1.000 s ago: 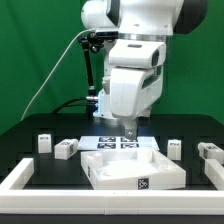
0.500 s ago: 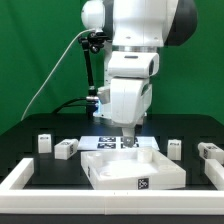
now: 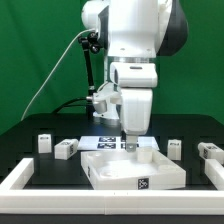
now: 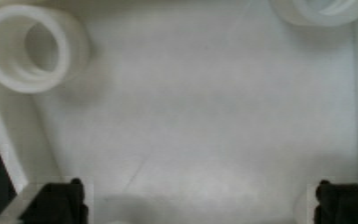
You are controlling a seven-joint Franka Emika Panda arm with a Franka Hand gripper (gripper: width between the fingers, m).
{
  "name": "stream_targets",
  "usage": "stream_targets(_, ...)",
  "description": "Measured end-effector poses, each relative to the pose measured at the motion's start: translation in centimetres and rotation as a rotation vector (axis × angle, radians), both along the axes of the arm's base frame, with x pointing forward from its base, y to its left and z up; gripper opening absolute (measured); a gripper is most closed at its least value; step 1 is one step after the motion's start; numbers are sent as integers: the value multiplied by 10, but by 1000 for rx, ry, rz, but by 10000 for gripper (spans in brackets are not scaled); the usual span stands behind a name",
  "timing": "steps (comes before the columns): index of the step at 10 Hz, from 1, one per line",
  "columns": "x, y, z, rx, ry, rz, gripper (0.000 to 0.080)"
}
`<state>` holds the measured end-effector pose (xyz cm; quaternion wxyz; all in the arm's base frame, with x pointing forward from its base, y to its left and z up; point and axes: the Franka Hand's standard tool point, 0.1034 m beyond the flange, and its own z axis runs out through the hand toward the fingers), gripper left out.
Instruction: Assemble one leg
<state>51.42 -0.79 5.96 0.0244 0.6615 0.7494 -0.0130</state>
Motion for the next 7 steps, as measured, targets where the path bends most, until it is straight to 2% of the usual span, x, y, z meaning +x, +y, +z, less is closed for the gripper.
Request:
stream_targets(2, -2, -1, 0, -21, 14, 33, 650)
stream_targets(7, -6, -2, -2, -20, 21, 32, 650)
